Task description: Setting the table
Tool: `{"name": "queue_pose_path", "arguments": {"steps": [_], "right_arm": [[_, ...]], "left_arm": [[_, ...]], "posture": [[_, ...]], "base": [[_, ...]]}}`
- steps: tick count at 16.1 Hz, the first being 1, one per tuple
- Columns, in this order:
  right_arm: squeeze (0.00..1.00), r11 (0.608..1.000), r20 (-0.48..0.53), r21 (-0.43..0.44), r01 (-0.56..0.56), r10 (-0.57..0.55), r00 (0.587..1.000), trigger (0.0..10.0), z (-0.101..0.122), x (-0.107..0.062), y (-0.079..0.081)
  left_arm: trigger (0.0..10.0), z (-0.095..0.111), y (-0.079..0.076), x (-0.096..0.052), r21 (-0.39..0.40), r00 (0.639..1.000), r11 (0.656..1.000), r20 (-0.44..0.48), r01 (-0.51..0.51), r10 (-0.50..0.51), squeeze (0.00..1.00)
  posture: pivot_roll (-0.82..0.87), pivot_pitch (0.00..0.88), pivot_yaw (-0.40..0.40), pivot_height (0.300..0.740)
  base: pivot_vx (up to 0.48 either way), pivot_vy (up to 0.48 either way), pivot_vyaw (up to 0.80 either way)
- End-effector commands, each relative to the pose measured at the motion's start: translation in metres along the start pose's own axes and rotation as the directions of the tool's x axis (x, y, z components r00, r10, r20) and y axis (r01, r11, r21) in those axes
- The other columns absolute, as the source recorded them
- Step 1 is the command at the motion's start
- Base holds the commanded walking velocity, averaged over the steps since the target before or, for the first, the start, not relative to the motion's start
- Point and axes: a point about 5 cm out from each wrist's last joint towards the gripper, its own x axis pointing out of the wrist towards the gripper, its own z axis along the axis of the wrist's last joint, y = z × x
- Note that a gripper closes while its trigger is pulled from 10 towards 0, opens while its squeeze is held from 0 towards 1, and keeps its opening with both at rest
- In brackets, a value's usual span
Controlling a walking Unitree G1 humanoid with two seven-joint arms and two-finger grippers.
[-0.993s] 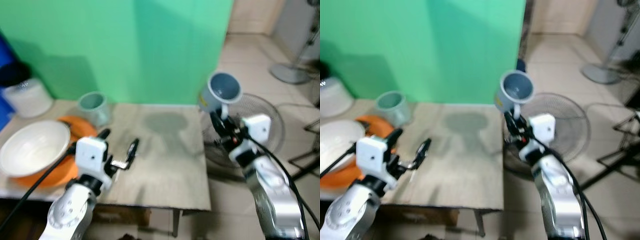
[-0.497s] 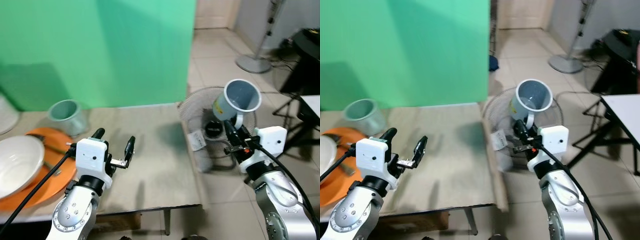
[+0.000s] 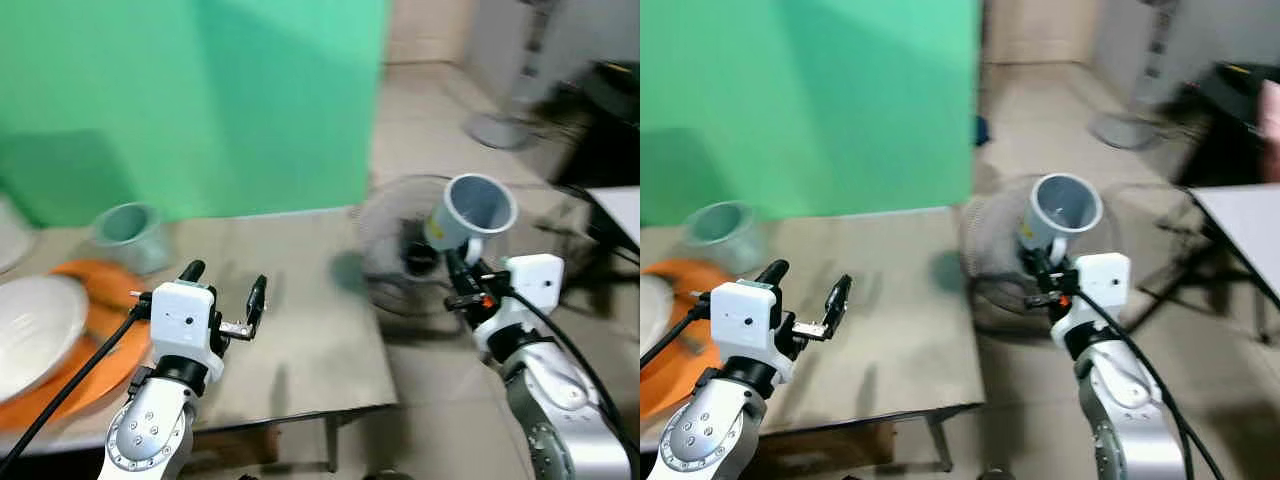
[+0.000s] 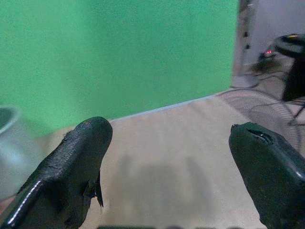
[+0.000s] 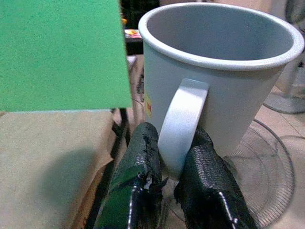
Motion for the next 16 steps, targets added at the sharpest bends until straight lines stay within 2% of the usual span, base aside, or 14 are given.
{"name": "queue_pose_path", "arguments": {"steps": [1,10,16], "right_arm": [[0.0,1.0,0.019,-0.013,-0.007,0.007,1.0,10.0,0.0067,0.0007,0.0028],[0.0,1.0,-0.013,-0.017,0.02,-0.02,1.0,10.0,0.0049,0.0063,-0.0002],[0.0,0.999,-0.03,-0.023,0.042,-0.043,0.999,10.0,0.0032,0.0016,-0.0037]], "left_arm": [[10.0,0.0034,0.0025,0.0006,0.012,1.0,1.0,0.014,-0.018,0.018,0.0],[10.0,0.0037,0.0071,0.0013,0.023,0.999,0.999,0.016,-0.041,0.041,0.0],[10.0,0.0041,0.0046,0.0025,0.025,1.0,0.999,0.02,-0.021,0.02,0.0]], "posture": [[-0.11,0.0,0.039,0.74],[-0.1,0.0,0.03,0.74],[-0.11,0.0,0.034,0.74]], "base": [[0.0,0.0,-0.8],[0.0,0.0,-0.8],[0.0,0.0,-0.8]]}}
